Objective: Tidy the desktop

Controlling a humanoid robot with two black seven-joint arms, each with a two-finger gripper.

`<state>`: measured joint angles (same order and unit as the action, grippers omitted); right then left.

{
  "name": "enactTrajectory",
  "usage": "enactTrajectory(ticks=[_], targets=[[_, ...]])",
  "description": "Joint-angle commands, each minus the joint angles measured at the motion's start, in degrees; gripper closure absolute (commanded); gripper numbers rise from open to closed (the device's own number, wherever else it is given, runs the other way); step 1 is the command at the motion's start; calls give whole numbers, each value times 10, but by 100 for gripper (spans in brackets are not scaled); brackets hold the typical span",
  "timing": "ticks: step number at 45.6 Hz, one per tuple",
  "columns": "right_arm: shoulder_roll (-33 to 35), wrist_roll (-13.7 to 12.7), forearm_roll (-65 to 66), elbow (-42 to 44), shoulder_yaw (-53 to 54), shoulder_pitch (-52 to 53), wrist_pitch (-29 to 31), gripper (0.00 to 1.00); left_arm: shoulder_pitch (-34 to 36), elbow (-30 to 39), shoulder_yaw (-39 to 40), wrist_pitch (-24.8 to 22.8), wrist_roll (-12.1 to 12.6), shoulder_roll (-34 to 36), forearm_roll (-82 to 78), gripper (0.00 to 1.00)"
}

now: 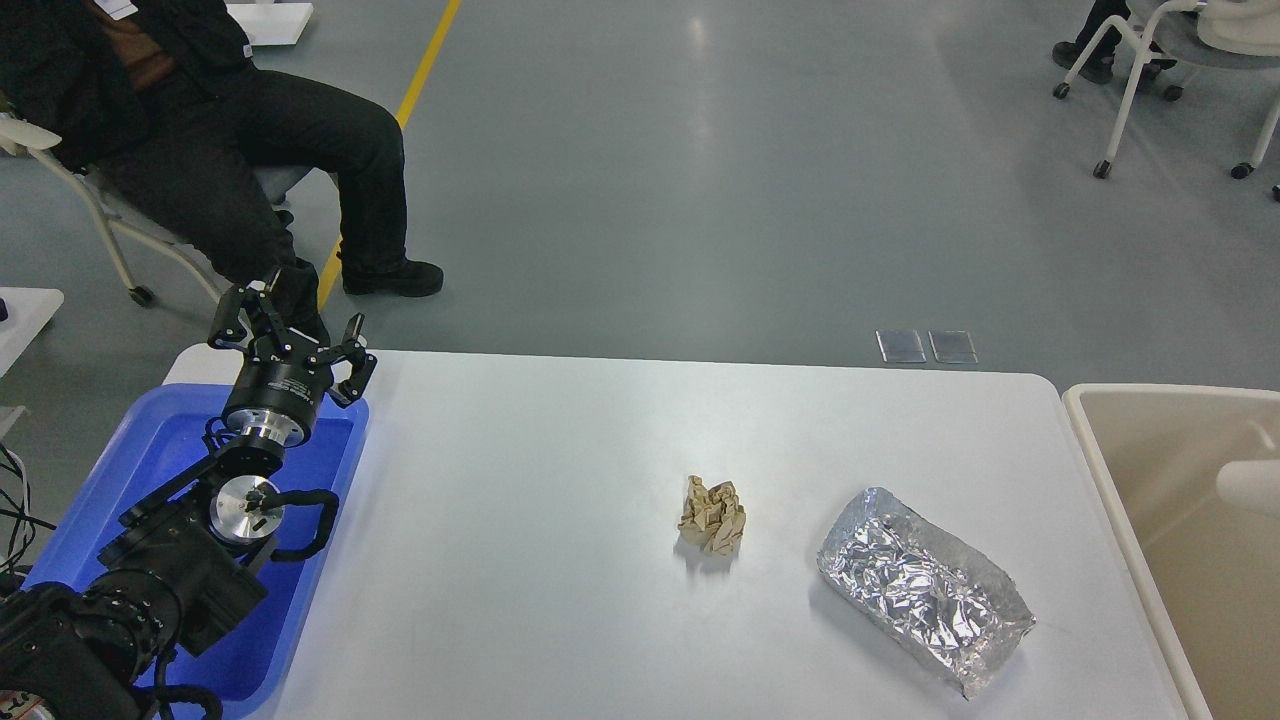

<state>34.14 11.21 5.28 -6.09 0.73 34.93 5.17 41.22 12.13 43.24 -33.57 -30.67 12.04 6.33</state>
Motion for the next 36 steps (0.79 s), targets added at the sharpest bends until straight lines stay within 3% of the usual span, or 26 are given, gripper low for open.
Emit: enactTrajectory(ticks=[1,11,12,16,17,18,36], targets=[[-21,-3,-3,0,9,-16,-10,100,0,0,0,0,0,0,0,0],[-26,-1,-5,0,33,-37,-16,100,0,0,0,0,0,0,0,0],[-26,-1,-5,0,38,-38,-16,92,0,0,0,0,0,0,0,0],[-26,2,-6,-1,59,-38,-17,31,0,0,0,0,0,0,0,0],[-26,2,-6,-1,60,-38,-17,10,0,0,0,0,0,0,0,0],[-26,2,-6,-1,62,-38,-17,0,1,0,0,0,0,0,0,0],[-12,1,-7,-1,105,-2,-17,0,0,0,0,0,0,0,0,0]])
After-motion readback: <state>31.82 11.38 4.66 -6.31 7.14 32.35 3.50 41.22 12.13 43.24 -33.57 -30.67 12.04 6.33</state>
